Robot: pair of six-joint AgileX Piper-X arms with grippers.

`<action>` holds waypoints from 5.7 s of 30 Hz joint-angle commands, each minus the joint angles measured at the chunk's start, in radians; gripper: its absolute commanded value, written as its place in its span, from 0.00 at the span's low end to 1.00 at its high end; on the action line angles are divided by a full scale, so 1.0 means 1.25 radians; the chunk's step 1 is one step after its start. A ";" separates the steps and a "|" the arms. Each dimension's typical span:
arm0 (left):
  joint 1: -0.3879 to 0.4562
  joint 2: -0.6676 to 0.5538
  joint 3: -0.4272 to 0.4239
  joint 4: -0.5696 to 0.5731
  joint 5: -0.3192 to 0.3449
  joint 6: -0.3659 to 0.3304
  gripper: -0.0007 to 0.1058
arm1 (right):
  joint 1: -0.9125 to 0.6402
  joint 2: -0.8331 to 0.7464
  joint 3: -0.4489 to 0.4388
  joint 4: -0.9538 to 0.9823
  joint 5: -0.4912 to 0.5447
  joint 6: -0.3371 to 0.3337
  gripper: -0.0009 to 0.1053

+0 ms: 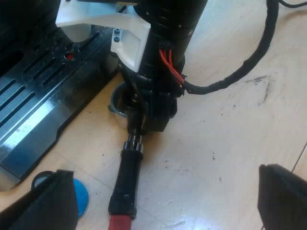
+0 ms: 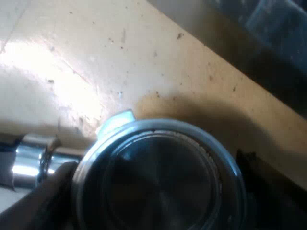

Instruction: Put the handle in the coffee machine

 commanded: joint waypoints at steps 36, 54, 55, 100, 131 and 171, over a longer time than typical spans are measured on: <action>-0.004 -0.004 -0.003 -0.015 0.002 -0.008 0.73 | -0.003 -0.124 -0.024 0.161 0.020 0.074 0.01; -0.004 0.086 -0.003 0.005 0.142 0.178 0.73 | -0.001 -0.197 -0.024 0.210 0.054 0.130 0.01; -0.004 0.093 -0.003 0.005 0.144 0.180 0.73 | -0.001 -0.200 -0.024 0.212 0.054 0.129 0.01; 0.111 0.334 0.119 -0.221 0.329 0.370 0.67 | -0.001 -0.352 -0.024 0.331 0.047 0.090 0.01; 0.111 0.382 0.121 -0.342 0.312 0.370 0.48 | -0.001 -0.352 -0.024 0.331 0.047 0.095 0.01; 0.111 0.382 0.121 -0.341 0.311 0.370 0.01 | -0.001 -0.352 -0.024 0.318 0.047 0.095 0.82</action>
